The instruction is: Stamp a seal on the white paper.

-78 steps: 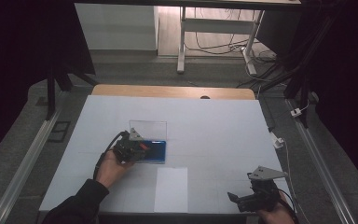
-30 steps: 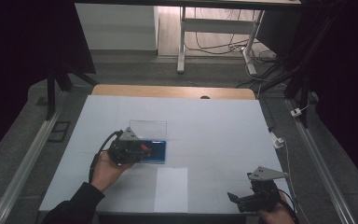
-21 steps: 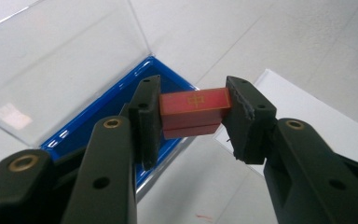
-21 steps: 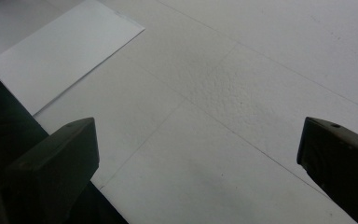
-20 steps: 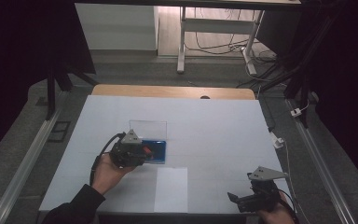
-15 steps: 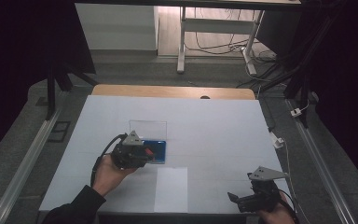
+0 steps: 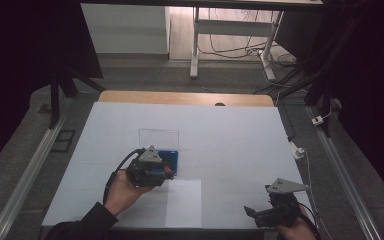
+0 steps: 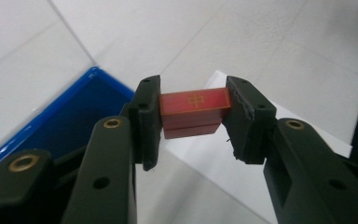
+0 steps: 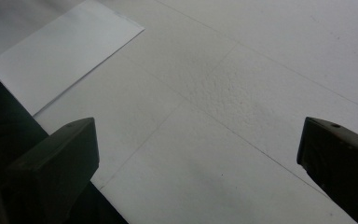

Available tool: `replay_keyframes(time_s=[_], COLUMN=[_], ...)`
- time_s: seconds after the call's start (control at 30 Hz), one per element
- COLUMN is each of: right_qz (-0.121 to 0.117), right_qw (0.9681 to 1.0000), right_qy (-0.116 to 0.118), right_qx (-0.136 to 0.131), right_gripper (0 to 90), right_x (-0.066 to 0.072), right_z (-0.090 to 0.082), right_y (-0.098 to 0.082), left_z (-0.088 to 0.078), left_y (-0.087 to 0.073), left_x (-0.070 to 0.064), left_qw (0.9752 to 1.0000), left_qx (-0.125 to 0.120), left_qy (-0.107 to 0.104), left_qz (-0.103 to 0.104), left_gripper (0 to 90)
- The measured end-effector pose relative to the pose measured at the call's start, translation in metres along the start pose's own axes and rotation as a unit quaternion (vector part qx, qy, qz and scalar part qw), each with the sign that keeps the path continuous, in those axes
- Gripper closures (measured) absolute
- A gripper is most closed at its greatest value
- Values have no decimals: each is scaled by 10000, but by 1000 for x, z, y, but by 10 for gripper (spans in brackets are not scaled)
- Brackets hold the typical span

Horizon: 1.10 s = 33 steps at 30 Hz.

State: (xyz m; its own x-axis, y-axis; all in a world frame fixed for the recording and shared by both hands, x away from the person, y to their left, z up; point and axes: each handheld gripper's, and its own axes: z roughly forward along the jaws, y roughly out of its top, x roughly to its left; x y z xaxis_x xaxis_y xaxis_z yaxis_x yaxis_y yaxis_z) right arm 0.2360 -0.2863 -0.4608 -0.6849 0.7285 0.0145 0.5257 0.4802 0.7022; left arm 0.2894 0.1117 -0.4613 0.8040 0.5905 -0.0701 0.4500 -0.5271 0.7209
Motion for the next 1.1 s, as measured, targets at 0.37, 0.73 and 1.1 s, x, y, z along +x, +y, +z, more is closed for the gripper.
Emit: replay_keyframes(time_s=[0.37,0.73,1.1], right_qz=[-17,-34,-44], right_qw=[10000,10000,10000], right_qy=[-2,-7,-3], right_qx=[-1,4,15], right_gripper=[0,0,0], right_x=[0,0,1], right_z=[0,0,0], right_y=[0,0,0], left_z=[9,19,34], left_y=[2,3,3], left_x=[-19,-34,-43], left_qw=[9997,9986,9972], left_qx=[46,134,236], left_qy=[-203,-380,-503], left_qz=[155,346,507], left_gripper=[584,584,584])
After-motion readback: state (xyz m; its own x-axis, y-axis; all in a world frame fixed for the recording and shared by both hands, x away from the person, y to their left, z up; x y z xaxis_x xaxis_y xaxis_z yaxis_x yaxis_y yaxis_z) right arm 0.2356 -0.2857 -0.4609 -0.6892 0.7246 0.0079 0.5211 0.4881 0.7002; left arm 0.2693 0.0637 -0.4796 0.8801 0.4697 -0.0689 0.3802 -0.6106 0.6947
